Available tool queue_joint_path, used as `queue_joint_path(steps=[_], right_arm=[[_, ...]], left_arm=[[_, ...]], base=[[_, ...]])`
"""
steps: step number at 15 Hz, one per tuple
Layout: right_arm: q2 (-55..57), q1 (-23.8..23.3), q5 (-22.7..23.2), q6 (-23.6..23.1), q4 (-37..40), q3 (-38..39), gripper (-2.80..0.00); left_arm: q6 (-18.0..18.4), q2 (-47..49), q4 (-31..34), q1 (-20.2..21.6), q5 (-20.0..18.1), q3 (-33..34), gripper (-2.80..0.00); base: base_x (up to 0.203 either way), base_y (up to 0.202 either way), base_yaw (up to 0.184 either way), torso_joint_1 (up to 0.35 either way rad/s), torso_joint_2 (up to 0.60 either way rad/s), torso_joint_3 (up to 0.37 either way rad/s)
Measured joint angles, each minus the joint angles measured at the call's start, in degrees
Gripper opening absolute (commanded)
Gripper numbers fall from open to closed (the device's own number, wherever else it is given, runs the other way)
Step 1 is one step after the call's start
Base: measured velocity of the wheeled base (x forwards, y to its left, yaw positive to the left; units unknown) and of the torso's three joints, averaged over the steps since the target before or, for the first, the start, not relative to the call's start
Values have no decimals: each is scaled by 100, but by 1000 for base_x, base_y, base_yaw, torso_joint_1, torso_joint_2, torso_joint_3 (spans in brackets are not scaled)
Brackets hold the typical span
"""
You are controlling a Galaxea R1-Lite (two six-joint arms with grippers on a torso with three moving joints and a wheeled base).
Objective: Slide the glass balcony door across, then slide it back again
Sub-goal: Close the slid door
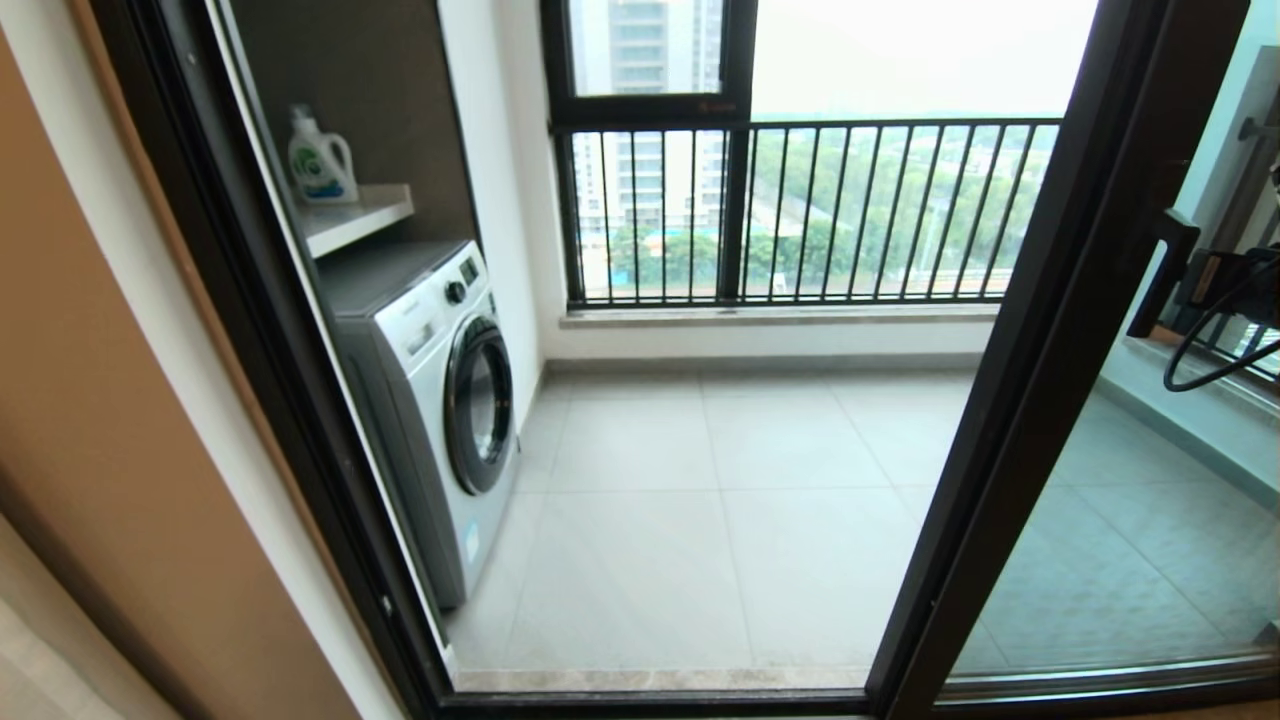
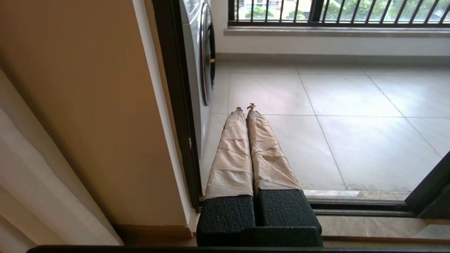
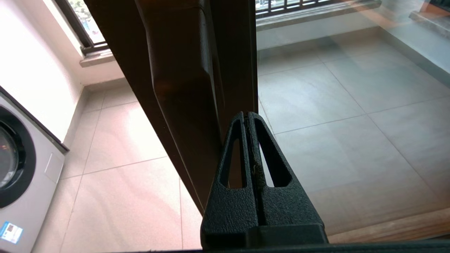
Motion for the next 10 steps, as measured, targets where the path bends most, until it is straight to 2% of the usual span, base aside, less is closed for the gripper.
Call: queue_joint_path(steps=[10], right_arm=[[-172,317,45,20,-4,193,-280]], left_arm=[[-6,0,-2,0,-2,0,-280]], base=[[0,0,0,0,0,0]])
